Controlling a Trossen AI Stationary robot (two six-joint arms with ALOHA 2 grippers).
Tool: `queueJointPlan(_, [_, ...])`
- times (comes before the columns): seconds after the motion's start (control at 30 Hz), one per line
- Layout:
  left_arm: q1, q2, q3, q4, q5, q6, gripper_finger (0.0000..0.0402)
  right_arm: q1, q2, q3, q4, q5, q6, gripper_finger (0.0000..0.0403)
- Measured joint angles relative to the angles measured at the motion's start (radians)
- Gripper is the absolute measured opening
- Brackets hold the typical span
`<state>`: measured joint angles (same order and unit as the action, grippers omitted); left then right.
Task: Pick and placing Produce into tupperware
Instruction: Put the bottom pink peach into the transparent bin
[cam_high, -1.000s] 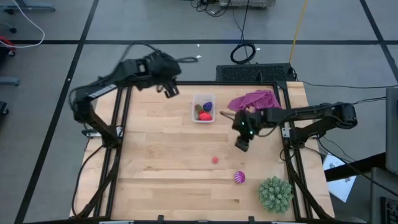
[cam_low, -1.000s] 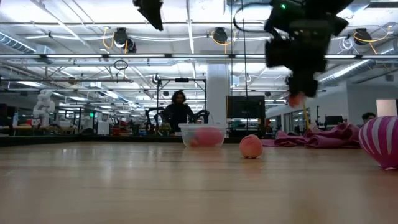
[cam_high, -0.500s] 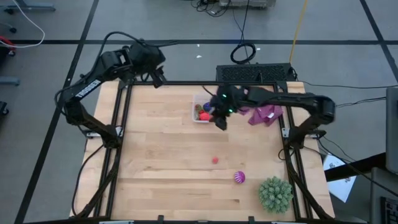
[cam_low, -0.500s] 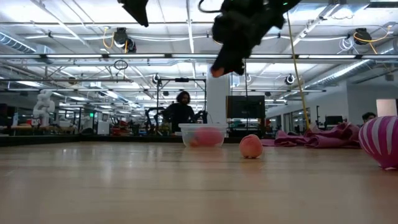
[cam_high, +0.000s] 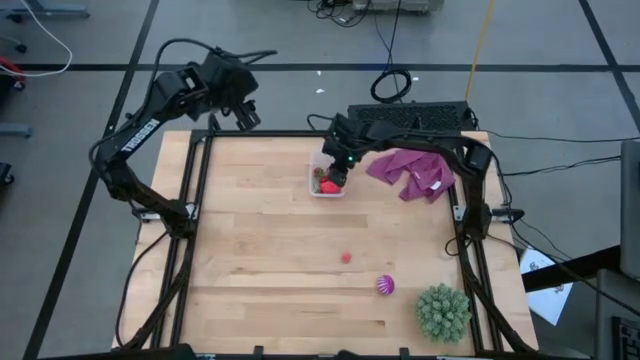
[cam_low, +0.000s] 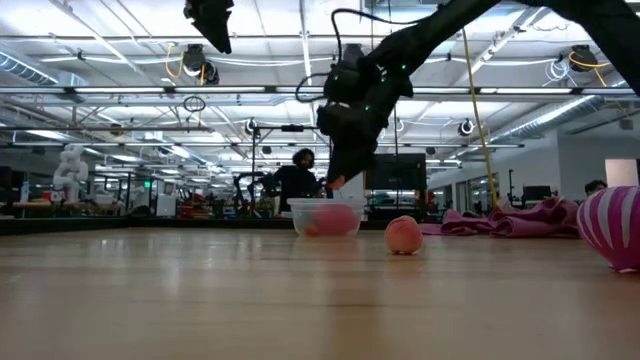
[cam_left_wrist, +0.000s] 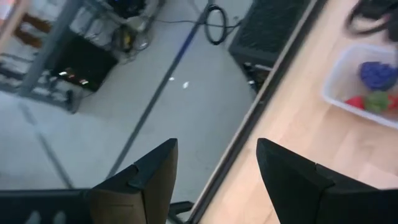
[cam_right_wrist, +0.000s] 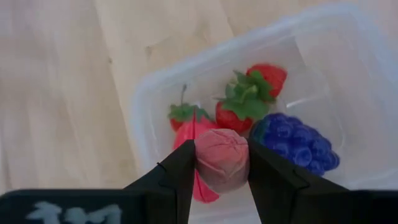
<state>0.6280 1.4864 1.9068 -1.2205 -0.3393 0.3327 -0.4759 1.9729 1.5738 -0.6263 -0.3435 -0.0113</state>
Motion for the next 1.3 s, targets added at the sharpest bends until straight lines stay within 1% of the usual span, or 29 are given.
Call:
queueJointPlan(0.1, [0.020,0.002,0.000,0.010,0.038,-0.001,0.0225,-0.003,0.022,0.004,-0.013,-0.001,-0.009,0.0123])
queueJointPlan(0.3, [0.028,0.002,0.000,0.018,0.043,-0.002,0.0225,0.000,0.025,0.005,0.032,-0.002,-0.025,0.0123])
queueJointPlan(0.5, [0.023,0.002,0.000,0.019,0.070,-0.004,0.0225,0.002,0.025,0.005,0.012,-0.029,-0.026,0.0123])
queueJointPlan(0.83, [0.022,0.002,0.000,0.019,0.078,-0.020,0.0225,0.020,0.039,0.005,-0.022,-0.030,-0.027,0.0124])
queueJointPlan(0.93, [0.022,0.002,-0.001,0.019,0.079,-0.021,0.0225,0.023,0.048,0.003,-0.055,-0.028,-0.027,0.0124])
queueJointPlan(1.3, [0.022,0.002,-0.001,0.019,0.080,-0.027,0.0225,0.026,0.060,0.005,-0.037,-0.031,-0.054,0.0124])
